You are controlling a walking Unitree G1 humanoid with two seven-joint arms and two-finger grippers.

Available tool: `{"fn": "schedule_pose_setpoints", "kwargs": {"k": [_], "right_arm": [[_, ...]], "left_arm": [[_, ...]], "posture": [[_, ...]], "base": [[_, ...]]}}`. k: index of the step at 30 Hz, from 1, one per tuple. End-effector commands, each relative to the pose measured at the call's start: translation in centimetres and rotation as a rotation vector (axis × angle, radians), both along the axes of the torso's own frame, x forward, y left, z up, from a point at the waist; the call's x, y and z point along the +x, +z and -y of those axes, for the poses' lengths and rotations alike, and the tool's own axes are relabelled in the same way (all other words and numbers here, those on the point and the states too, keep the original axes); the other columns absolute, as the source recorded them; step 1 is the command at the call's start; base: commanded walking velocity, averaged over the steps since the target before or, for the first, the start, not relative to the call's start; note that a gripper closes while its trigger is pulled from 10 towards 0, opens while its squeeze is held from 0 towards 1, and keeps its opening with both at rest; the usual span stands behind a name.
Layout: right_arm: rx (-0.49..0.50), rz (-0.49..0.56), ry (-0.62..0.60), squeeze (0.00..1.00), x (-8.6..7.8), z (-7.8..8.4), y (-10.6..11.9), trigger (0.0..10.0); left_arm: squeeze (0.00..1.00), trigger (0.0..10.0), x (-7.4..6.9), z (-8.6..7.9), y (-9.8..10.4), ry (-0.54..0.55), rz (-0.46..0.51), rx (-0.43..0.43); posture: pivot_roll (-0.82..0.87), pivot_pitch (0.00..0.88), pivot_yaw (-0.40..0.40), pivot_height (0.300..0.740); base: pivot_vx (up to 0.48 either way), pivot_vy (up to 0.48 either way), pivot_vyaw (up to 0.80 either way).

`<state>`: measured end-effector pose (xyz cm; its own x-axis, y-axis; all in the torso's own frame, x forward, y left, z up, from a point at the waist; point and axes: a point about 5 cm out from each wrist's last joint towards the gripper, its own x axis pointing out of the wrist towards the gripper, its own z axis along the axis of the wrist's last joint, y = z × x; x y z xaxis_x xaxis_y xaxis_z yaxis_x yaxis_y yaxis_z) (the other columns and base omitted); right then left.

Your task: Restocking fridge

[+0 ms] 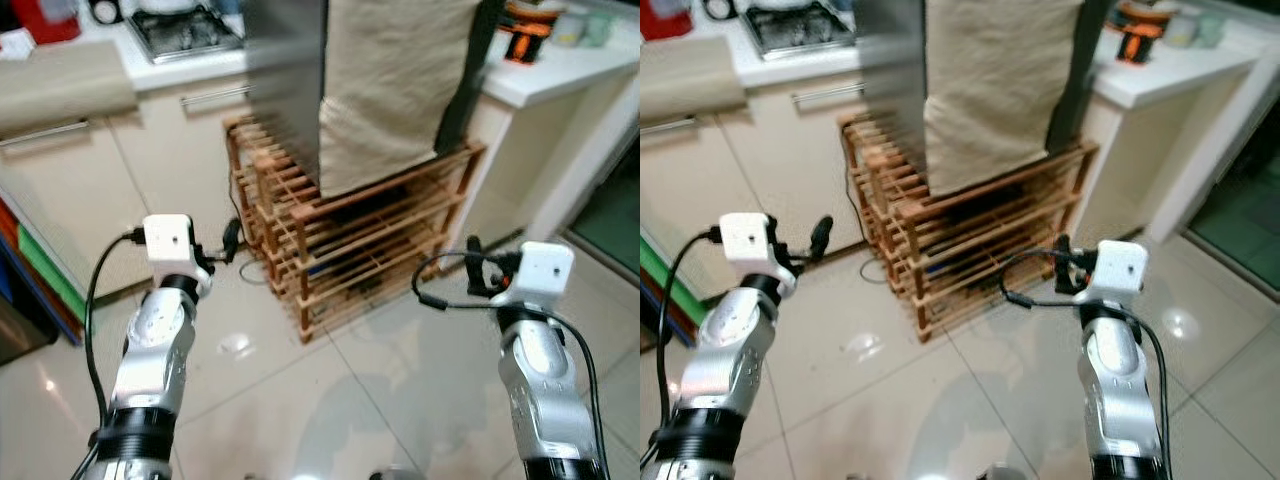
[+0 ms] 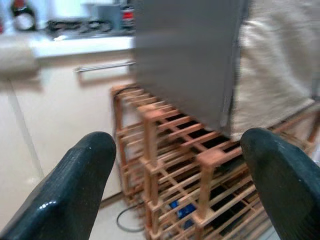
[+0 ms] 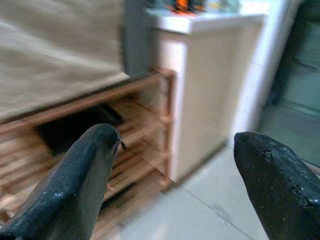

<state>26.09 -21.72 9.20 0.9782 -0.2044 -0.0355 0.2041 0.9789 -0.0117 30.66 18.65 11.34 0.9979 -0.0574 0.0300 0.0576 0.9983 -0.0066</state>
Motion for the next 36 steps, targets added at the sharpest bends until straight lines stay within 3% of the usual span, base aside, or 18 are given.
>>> {"fn": "schedule_pose_setpoints", "kwargs": {"k": [1, 6, 19, 36], "right_arm": [[0.013, 0.018, -0.007, 0.06, 0.1, 0.0, 0.1, 10.0], [-0.005, 0.032, 0.026, 0.06, 0.7, -0.6, 0.3, 10.0], [-0.064, 0.039, 0.101, 0.07, 0.9, -1.4, 0.6, 10.0], [-0.099, 0.018, 0.127, 0.07, 0.6, -1.1, 0.4, 10.0]], "left_arm": [[0.00, 10.0, -0.2, 0.9, 0.2, -0.044, 0.013, 0.016], [0.00, 10.0, 0.3, 2.8, 1.1, -0.110, 0.048, -0.028], [0.00, 10.0, 0.8, 3.4, 0.3, -0.079, -0.010, -0.186], [0.00, 10.0, 0.9, 4.3, -0.3, -0.107, -0.025, -0.197]], "posture": [[-0.15, 0.021, 0.035, 0.740], [-0.16, 0.019, 0.040, 0.740], [-0.19, 0.027, 0.037, 0.740], [-0.21, 0.020, 0.029, 0.740]], "base": [[0.000, 0.000, -0.56], [0.283, -0.220, -0.57], [0.415, -0.122, -0.60], [0.454, 0.000, -0.69]]}}
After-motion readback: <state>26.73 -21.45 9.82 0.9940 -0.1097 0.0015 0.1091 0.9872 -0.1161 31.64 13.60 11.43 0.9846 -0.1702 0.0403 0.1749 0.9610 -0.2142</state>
